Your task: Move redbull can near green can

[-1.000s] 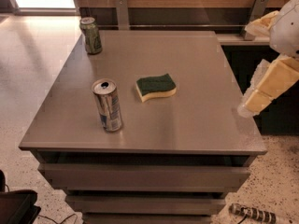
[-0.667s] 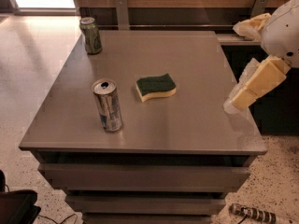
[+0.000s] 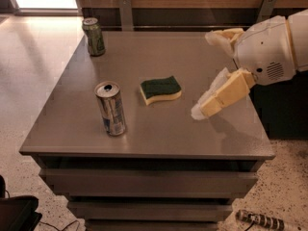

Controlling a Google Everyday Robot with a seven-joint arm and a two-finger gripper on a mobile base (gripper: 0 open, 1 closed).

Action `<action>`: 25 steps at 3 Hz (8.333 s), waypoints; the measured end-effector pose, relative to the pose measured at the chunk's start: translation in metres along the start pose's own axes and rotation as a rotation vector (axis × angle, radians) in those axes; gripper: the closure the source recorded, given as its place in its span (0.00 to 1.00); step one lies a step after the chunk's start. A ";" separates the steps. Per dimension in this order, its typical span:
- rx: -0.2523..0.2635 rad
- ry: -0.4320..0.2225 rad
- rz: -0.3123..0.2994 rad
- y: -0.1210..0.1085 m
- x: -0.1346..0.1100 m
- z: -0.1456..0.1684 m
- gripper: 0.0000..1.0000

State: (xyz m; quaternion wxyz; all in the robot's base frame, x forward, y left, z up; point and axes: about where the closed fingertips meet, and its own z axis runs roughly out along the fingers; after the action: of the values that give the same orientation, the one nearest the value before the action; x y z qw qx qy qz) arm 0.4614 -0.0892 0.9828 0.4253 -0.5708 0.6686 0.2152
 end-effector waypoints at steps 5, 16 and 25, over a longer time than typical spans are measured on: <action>-0.089 -0.243 0.057 0.016 -0.019 0.107 0.00; -0.193 -0.415 0.081 0.017 -0.046 0.192 1.00; 0.182 -0.310 0.152 -0.244 -0.085 0.200 1.00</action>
Offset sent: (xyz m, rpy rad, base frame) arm 0.0279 0.0809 -0.0522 0.2809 0.0736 0.0753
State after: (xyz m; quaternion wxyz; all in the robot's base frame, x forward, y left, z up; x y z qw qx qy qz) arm 0.7561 0.0524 0.9913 0.5556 -0.4378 0.6529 0.2708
